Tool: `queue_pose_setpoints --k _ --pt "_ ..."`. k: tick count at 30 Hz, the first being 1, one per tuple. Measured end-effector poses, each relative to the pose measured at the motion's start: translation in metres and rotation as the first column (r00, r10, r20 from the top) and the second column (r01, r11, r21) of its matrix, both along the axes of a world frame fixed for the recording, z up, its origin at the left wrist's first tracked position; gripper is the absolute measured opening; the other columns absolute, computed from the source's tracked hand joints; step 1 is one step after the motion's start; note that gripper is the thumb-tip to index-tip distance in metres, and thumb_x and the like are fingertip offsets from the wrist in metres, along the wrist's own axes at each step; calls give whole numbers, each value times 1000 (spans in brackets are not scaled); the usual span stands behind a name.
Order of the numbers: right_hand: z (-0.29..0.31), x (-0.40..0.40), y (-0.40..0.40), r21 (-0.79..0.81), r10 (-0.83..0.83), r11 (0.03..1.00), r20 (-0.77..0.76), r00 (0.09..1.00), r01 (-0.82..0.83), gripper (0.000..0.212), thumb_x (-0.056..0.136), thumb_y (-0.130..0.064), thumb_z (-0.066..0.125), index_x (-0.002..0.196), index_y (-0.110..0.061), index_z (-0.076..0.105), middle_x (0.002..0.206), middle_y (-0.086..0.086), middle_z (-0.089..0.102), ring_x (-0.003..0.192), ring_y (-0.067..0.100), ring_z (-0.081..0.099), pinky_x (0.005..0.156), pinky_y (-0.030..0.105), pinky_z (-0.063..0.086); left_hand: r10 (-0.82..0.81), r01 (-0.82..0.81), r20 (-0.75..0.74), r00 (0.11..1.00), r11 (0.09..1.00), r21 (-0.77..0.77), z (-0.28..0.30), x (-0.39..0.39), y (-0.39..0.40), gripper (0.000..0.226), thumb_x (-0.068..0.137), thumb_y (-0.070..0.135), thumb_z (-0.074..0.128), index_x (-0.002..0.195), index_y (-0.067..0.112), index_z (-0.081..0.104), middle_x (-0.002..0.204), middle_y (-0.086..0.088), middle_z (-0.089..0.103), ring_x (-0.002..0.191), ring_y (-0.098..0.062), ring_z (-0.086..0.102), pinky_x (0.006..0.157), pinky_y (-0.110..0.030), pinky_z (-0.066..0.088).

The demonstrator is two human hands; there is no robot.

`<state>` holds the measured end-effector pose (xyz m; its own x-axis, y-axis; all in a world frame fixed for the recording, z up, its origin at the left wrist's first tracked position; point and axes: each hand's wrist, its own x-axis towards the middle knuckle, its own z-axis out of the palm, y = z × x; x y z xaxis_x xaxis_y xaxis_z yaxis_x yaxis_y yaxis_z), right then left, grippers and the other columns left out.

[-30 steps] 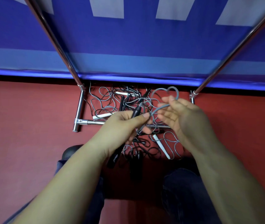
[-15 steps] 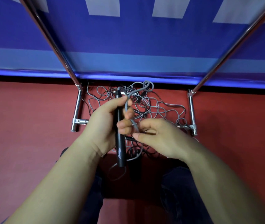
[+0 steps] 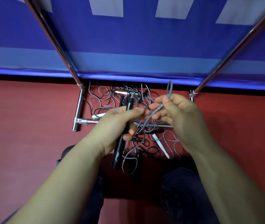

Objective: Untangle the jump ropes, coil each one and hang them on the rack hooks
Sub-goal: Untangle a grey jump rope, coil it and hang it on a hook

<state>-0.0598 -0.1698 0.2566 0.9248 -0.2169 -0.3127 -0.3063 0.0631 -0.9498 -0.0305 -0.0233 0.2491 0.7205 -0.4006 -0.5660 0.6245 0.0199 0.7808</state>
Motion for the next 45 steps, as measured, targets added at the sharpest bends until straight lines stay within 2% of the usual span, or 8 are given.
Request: queue_pose_setpoints --k 6,17,19,22,31,35,38,45 --pt "-3 -1 1 -50 39 998 5 999 -39 21 96 -15 47 81 -20 62 71 -7 70 59 4 62 66 18 53 -140 126 106 985 984 128 -6 -5 -3 17 85 13 63 73 15 51 63 -10 45 38 -9 29 36 -14 24" --pt "-17 -14 6 -248 555 729 -331 763 -638 14 88 -30 60 89 -18 67 85 2 70 82 14 65 86 31 50 207 -232 -116 971 930 -286 5 7 1 13 81 21 52 74 15 44 58 3 47 33 0 28 30 -9 19" --pt "-18 -12 5 -327 498 747 -301 813 -578 15 89 -29 57 82 -19 67 87 7 71 83 22 67 86 41 52 239 -262 -115 964 923 -281 5 8 1 12 83 22 52 74 16 45 59 2 51 33 -1 29 30 -9 19" --pt "-12 -8 4 -193 362 900 -172 916 -392 22 94 -12 50 81 -24 64 78 -3 69 68 9 67 74 27 56 229 -231 -37 973 957 -175 3 6 0 11 91 20 48 83 14 53 67 2 65 34 -3 30 32 -11 21" --pt "-3 0 4 148 89 986 -73 993 -77 23 96 -9 44 87 -15 64 78 4 64 67 13 66 64 29 58 -211 206 80 974 976 66 -4 -6 -3 17 86 28 61 72 20 67 81 -7 70 35 -7 31 35 -16 25" --pt "-2 0 2 158 68 986 -47 997 -60 22 96 -10 46 88 -16 65 77 2 65 64 9 66 57 23 54 -277 266 110 955 959 101 -1 -7 -4 20 92 15 54 73 10 56 47 2 58 33 -7 27 37 -18 22" --pt "-2 -1 4 121 68 991 -42 997 -62 21 96 -13 47 87 -19 65 78 0 65 65 8 65 60 22 53 -271 252 145 952 958 133 -3 -6 -3 32 91 18 56 60 10 53 39 -4 34 33 -13 25 36 -18 23" --pt "-8 -2 1 -82 153 982 -165 974 -169 11 90 -26 56 82 -28 64 81 -6 68 73 9 63 73 31 51 -27 27 124 992 1000 5 -4 -1 -3 22 94 14 49 74 8 57 49 3 46 33 -5 26 34 -13 22"
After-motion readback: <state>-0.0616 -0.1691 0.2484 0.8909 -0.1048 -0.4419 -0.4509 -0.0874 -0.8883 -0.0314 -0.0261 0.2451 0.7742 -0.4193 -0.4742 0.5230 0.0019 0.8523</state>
